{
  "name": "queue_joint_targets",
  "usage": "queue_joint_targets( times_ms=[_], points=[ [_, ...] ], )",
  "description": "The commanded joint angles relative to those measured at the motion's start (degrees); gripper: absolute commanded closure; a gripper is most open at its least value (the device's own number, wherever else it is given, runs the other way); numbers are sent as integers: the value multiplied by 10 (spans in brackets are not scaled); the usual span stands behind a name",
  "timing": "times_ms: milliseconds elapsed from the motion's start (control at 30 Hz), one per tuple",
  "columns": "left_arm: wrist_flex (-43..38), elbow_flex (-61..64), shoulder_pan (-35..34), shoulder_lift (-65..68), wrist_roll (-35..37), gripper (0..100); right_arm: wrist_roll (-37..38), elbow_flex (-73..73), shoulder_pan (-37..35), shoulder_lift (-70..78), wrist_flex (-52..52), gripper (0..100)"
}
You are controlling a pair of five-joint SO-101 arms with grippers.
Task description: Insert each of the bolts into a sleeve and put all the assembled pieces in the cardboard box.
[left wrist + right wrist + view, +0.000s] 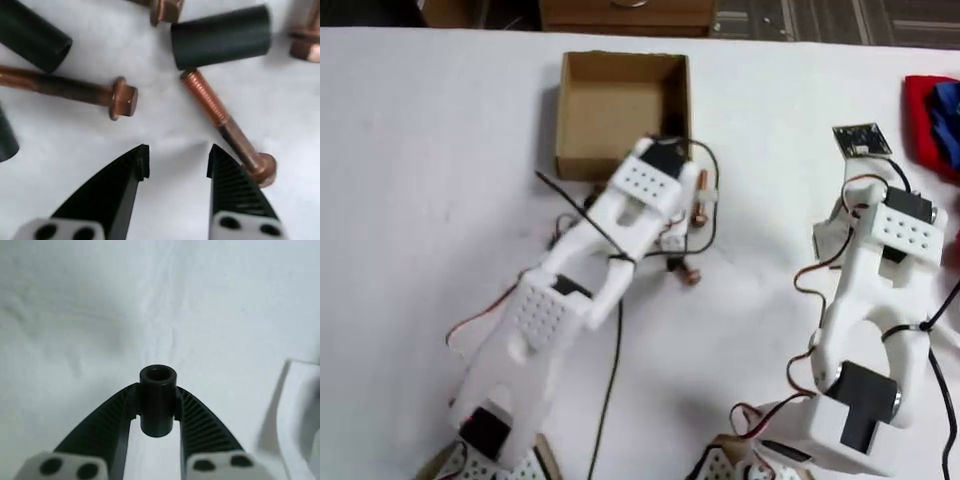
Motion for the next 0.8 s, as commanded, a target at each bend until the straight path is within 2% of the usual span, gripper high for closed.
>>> queue_joint_targets(
  times_ms=[0, 233, 400, 767],
  points=[
    [9, -26, 6, -47, 5, 789, 4, -4, 2, -31, -7, 978],
    [4, -29, 53, -67, 21, 789, 4, -4, 2, -31, -7, 978],
    [-4, -23, 75, -65, 166, 787, 4, -4, 2, -31, -7, 978],
    [-11, -58, 62, 21, 173, 788, 4, -4, 3, -31, -6, 978]
  ],
)
